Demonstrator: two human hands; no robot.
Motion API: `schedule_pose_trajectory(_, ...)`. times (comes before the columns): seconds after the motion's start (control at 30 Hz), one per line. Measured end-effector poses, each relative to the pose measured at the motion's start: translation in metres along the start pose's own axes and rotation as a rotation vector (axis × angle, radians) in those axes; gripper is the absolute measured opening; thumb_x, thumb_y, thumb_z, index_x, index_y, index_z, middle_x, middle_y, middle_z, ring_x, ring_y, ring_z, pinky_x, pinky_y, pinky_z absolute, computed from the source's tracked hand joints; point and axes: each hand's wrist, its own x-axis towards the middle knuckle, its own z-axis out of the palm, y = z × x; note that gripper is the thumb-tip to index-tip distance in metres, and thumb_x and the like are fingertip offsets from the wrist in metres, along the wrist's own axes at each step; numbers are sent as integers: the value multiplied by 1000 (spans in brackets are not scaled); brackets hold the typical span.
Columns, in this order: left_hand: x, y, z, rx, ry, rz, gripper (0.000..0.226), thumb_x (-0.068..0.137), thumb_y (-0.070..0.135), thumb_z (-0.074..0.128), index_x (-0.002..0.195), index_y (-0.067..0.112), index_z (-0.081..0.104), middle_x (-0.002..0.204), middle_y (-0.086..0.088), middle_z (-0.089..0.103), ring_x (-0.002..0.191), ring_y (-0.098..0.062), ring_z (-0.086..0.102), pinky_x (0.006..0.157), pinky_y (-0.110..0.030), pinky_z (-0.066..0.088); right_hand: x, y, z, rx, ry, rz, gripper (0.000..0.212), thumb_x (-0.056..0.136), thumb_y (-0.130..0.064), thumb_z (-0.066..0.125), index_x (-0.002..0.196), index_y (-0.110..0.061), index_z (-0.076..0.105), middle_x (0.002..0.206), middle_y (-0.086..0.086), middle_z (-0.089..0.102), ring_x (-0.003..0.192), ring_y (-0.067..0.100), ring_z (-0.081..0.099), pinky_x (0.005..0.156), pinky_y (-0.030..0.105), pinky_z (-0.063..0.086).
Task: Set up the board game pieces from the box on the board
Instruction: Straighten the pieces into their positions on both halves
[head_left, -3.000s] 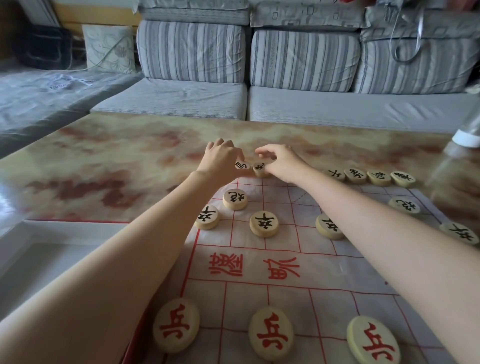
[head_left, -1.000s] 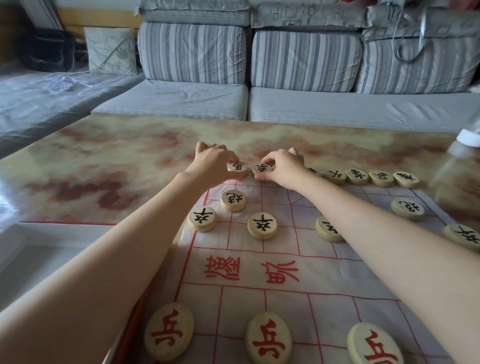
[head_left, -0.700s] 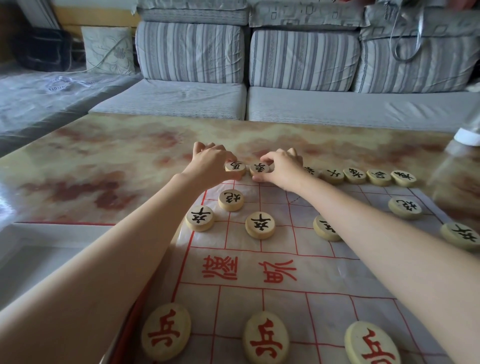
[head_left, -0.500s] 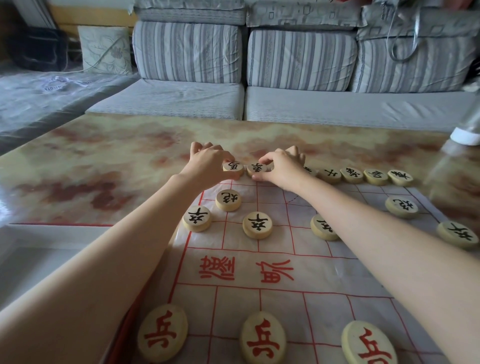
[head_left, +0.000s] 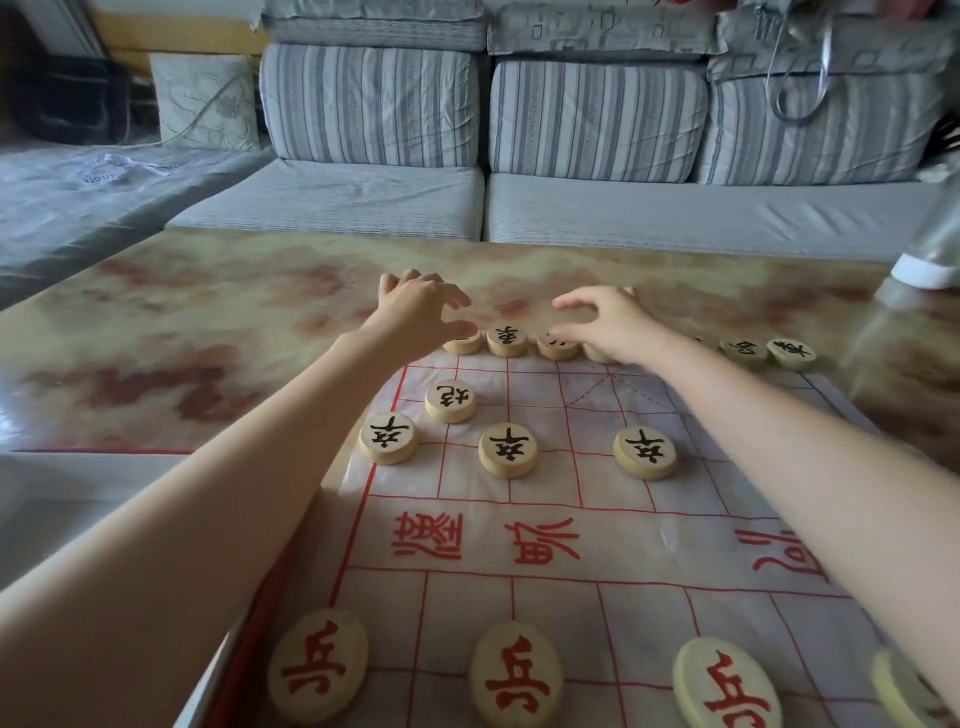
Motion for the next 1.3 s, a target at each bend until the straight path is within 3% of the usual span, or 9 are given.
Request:
schedule_pose_trajectory(0.07,4,13,-3,-4,-33,61,35,84,32,63,117,24,60,119,2,61,119,-21,42,96,-35,24,-2,20,-18,24,7,38,37,77,-30,71,111,-40,60,133,11,50,127,26,41,110,35,30)
schedule_pose_trajectory(0.2,14,46,7,-86,-68,123,36,81,16,66,117,20,61,120,3,64,117,-16,53,101,-32,32,-14,43,-39,16,-84,55,43,81,-9,68,122,-21,60,129,16,58,122,32,52,96,34,42)
schedule_pose_trajectory(0.3,20,63,21,-136,-130,139,41,80,11,66,120,17,59,122,0,63,116,-17,55,103,-34,37,-17,49,-40,-44,-117,11,48,80,-12,70,124,-25,59,135,8,51,127,21,45,94,25,34)
schedule_pose_trajectory(0.43,28,76,30,-59,-144,161,47,82,13,64,128,21,53,131,4,57,126,-17,46,105,-32,28,-11,49,-33,-72,-126,-33,51,77,-22,74,124,-33,57,137,2,51,129,19,44,110,36,32)
schedule_pose_trajectory(0.8,31,79,35,-39,-211,192,47,83,3,57,125,25,55,125,5,62,121,-13,51,103,-29,27,-9,49,-23,-92,-67,-81,48,78,-27,72,123,-30,58,126,-5,59,128,25,39,108,40,32)
schedule_pose_trajectory(0.9,32,75,39,-63,-185,197,41,84,10,62,122,24,58,120,2,64,118,-15,54,102,-29,29,-17,44,-24,-94,-36,-73,48,79,-31,71,125,-29,57,112,-4,52,125,26,39,108,36,31)
schedule_pose_trajectory(1.0,31,77,38,-14,-155,221,41,85,25,63,125,23,55,118,0,63,116,-17,53,99,-30,26,-23,41,-25,-117,-14,-58,48,81,-36,68,127,-30,55,121,7,45,123,28,37,105,32,26)
schedule_pose_trajectory(1.1,29,77,41,74,-104,241,44,85,42,59,125,27,54,117,-4,59,116,-21,49,98,-33,23,-22,41,-21,-129,-22,-79,47,81,-41,65,126,-29,55,125,3,52,123,24,33,98,30,24)
schedule_pose_trajectory(1.3,29,79,55,204,8,211,51,80,58,54,109,17,64,114,-8,57,115,-26,44,100,-35,19,-19,41,-17,-157,18,-78,46,80,-48,64,120,-25,59,84,-8,50,117,24,34,85,31,21)
